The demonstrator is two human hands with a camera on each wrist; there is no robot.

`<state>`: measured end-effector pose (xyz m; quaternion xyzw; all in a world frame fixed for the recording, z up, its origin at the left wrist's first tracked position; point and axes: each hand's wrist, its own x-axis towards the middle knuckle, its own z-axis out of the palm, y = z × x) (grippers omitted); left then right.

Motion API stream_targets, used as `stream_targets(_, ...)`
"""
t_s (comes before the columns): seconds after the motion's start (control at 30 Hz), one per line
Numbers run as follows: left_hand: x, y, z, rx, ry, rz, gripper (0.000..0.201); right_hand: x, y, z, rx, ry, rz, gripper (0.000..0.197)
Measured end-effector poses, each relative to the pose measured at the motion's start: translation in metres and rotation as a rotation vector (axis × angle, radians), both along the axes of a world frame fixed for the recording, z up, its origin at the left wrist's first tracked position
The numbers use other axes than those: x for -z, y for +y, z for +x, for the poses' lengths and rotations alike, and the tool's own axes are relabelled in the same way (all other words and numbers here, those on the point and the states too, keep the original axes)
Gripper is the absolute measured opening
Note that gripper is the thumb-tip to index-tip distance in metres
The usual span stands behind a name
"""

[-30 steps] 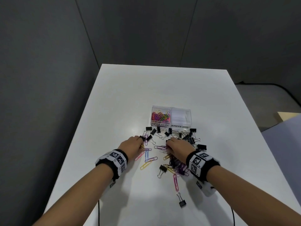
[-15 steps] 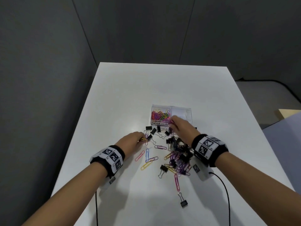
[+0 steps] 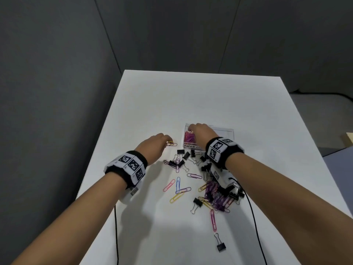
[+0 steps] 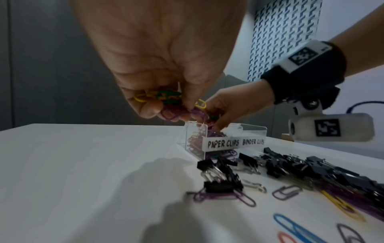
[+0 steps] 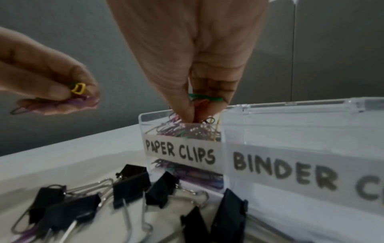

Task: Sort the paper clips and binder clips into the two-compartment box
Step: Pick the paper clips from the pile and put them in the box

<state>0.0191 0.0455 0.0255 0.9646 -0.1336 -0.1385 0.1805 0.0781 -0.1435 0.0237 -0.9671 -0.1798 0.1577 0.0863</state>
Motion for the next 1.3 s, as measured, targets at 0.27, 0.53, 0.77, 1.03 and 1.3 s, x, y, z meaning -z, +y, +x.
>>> stream_targets(0.27,-0.010,-0.028,0.028,0.055,0.001,-0.012,0.032,-0.023,-0.035,-0.024,0.018,-0.019,0.214,0.046)
stream_targets(0.53,-0.013,-0.087,0.065,0.186,-0.041,0.037,0.042,0.003,-0.070,-0.089,-0.109,0.030,0.109,0.024)
stream_targets(0.77,-0.010,-0.092,0.054,0.249,-0.199,0.161,0.037,0.016,-0.066,-0.111,-0.213,0.031,0.062,0.024)
stream_targets(1.03,0.013,-0.079,-0.020,0.504,-0.021,0.272,0.031,0.028,-0.052,-0.125,-0.353,-0.006,-0.124,0.018)
stream_targets(1.3,0.040,-0.091,-0.033,0.351,0.017,0.247,0.027,0.031,-0.055,-0.120,-0.252,0.003,-0.117,0.023)
